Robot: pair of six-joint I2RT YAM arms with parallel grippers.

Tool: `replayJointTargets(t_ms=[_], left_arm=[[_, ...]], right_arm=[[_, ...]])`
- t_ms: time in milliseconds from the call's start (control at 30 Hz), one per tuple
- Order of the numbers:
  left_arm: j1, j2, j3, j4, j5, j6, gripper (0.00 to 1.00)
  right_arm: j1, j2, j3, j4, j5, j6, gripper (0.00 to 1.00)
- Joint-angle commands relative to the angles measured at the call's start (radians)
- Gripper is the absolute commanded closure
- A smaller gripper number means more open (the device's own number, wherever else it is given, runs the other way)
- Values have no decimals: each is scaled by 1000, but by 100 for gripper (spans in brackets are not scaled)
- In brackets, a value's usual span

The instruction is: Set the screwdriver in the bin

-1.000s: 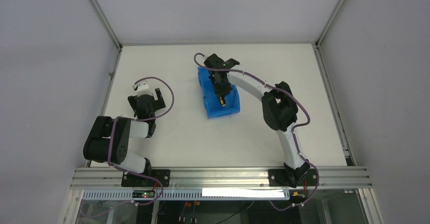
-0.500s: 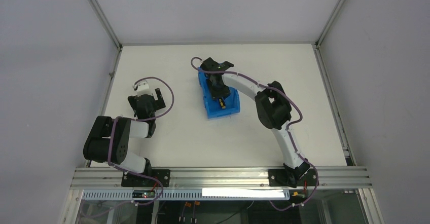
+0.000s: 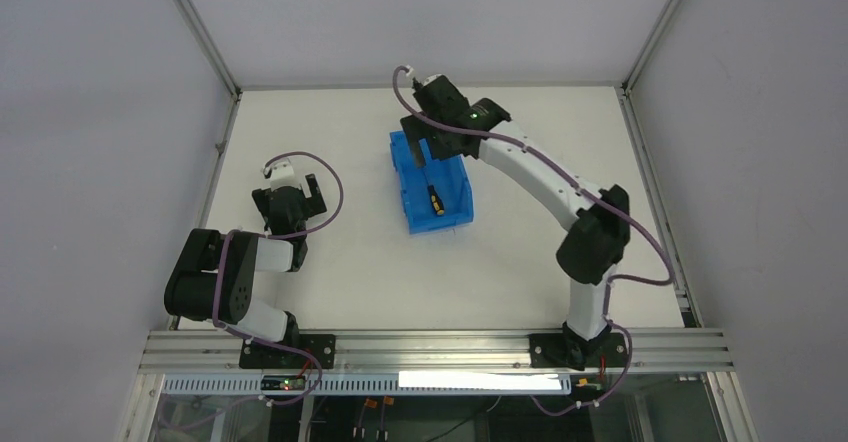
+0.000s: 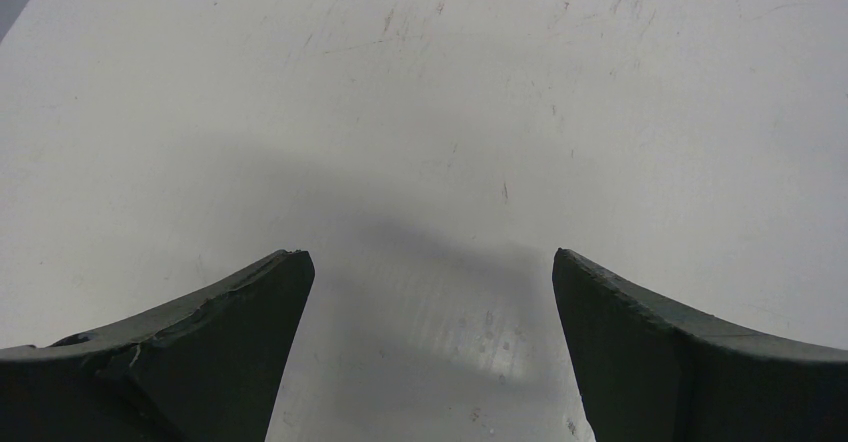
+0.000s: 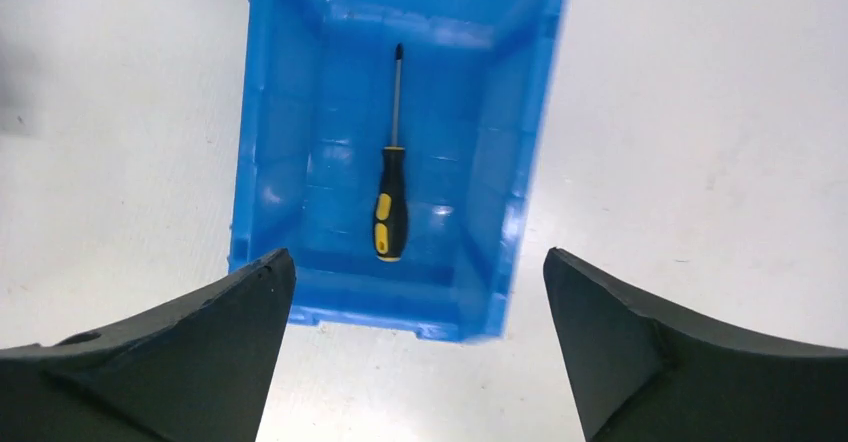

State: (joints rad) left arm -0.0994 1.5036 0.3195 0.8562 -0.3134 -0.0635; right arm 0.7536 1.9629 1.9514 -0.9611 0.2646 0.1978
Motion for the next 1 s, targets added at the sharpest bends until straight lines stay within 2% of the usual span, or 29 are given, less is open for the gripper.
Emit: replayJointTargets(t_ms=[0,167,433,633,800,967], left_arm=[[-8,-2,23,21,-9,-9,1],[-9,-2,23,21,-9,-9,1],[-8,-2,23,21,-9,-9,1],[-8,-3,23,21,-10,-9,1],[-8,-2,23,21,-9,-9,1],[-8,-2,23,21,-9,-9,1]], right_arm=[[-25,-234,-169,147,96,-83,2],[-137,-471,-481,370,72,-80,2],[-361,-820,-1084,851,61,-19,2],[-410,-975,-1460,1253,218,28,1],[-409,-990,-1586,1402,344,25,2],[-411,-954,-1576,1369,387,-10,2]])
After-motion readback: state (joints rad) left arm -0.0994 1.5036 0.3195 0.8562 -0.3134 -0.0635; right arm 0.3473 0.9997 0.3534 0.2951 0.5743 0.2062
